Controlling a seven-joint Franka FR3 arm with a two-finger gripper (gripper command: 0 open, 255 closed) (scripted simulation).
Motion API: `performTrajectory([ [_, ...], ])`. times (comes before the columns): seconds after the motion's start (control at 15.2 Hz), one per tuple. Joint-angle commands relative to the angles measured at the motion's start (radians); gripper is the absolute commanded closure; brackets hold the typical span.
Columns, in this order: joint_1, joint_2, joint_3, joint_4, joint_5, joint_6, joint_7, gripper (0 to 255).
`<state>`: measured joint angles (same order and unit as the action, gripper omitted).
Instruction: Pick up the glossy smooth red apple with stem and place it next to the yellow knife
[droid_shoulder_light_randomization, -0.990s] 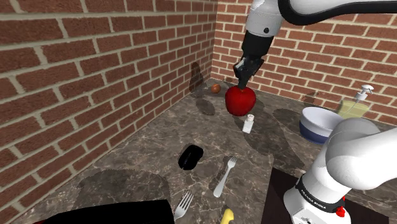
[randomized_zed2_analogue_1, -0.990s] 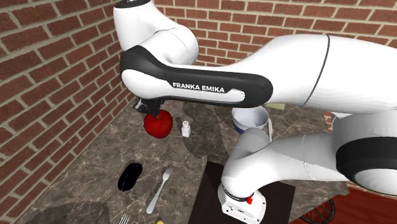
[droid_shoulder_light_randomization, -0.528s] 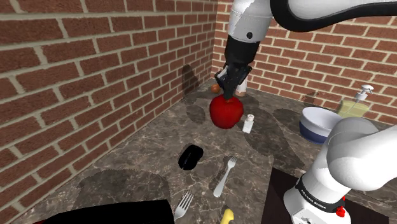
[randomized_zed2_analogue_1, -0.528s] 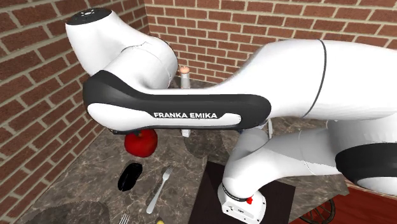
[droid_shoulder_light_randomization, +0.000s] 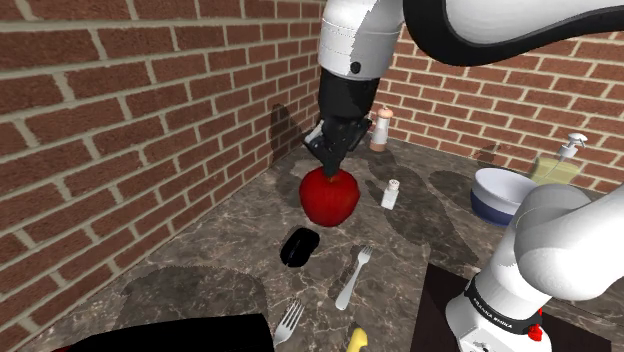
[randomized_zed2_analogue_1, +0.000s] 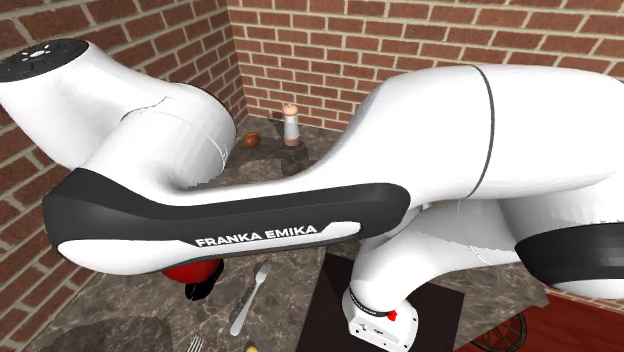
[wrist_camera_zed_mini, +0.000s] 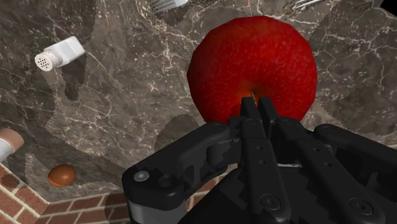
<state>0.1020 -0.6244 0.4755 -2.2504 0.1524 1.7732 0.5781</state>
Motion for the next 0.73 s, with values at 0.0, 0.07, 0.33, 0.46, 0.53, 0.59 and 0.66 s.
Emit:
performTrajectory([
  [0.0,0.001,0.004,0.009,-0.018,0.004,0.023,0.007,255],
  [0.07,0.003,0.003,0.011,-0.032,0.006,0.036,0.007,255],
  [0.33,0.007,0.001,0.022,-0.086,0.013,0.088,0.01,255],
  [0.46,0.009,0.002,0.027,-0.112,0.016,0.115,0.012,255],
  [0.53,0.01,0.003,0.03,-0.124,0.018,0.128,0.013,255],
  [0.59,0.01,0.004,0.033,-0.137,0.02,0.141,0.014,255],
  [0.66,0.011,0.005,0.036,-0.149,0.022,0.155,0.015,255],
])
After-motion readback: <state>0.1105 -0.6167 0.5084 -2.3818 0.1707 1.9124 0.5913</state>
